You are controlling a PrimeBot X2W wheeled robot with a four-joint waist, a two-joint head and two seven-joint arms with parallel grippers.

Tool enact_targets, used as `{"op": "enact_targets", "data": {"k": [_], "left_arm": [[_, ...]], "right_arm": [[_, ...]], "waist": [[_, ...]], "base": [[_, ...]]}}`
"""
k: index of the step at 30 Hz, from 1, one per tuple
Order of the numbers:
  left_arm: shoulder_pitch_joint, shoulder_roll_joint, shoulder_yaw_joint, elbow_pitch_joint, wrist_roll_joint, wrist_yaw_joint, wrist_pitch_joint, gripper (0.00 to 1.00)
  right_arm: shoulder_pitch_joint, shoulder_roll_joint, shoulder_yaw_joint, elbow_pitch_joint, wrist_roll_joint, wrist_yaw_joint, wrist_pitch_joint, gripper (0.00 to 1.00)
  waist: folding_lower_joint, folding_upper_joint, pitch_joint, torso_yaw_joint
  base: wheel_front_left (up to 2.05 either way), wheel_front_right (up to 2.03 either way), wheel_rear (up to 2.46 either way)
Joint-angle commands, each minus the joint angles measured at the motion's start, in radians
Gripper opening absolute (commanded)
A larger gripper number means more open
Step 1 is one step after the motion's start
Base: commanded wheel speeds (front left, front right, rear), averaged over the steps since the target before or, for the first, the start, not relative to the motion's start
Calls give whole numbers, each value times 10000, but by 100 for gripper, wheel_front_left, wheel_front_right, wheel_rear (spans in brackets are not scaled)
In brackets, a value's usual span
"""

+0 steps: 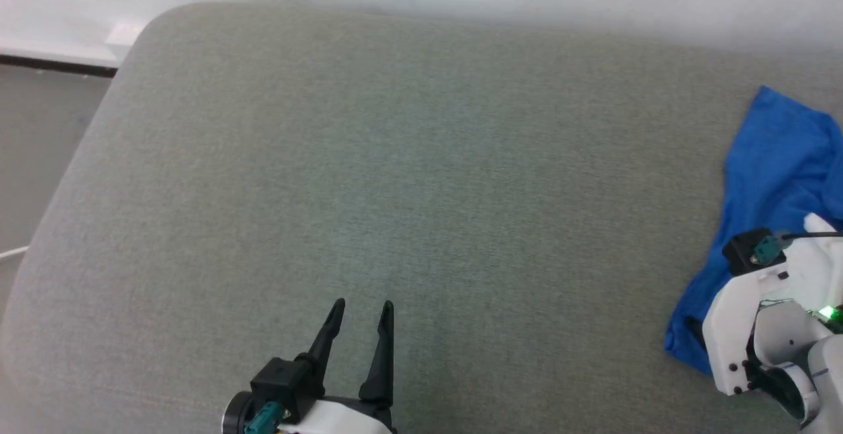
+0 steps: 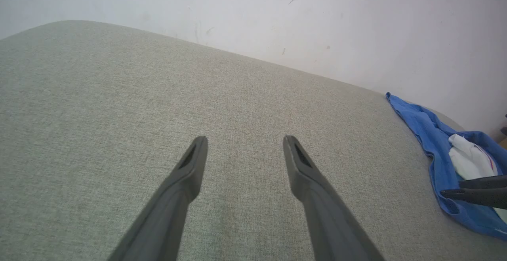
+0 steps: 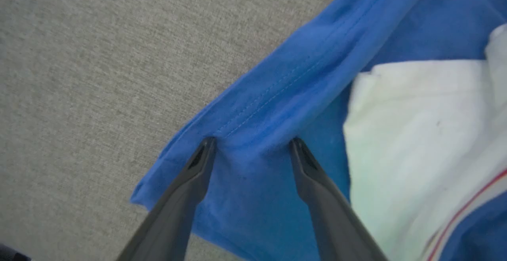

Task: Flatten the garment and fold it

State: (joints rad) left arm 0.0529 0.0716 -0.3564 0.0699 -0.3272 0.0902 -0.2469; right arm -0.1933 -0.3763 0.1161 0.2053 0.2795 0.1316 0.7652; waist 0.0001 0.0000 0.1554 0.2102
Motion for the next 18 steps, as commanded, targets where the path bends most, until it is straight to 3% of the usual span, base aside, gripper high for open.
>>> {"op": "enact_targets", "data": {"k": [1,2,3,10,14,18], "left_arm": [[-185,-7,-22,47,-49,-25,-49,100],[-194,-8,-34,69,-46,-27,-53,100],[-203,-9,-40,90,-46,-26,-57,100],[-243,34,22,135,-94,-6,-81,100],[-276,104,84,105,-117,9,-88,100],[-303,149,126,53,-141,29,-94,100]], "right_arm": [[108,81,24,107,-70,-9,-4,47],[101,118,36,172,-89,-9,-90,5],[93,156,33,235,-113,-9,-186,0],[-739,521,574,-182,83,-9,-1347,0],[-1426,1018,1939,-846,733,-9,-1751,0],[-1343,1494,3832,-1522,2060,-9,-1464,0]], "waist": [[-1,0,76,270],[-1,0,73,298],[-1,0,63,319],[-1,0,-167,223],[-1,0,-294,103],[-1,0,-304,81]], "base": [[0,0,0],[0,0,0],[0,0,0],[0,0,0],[0,0,0],[0,0,0]]}}
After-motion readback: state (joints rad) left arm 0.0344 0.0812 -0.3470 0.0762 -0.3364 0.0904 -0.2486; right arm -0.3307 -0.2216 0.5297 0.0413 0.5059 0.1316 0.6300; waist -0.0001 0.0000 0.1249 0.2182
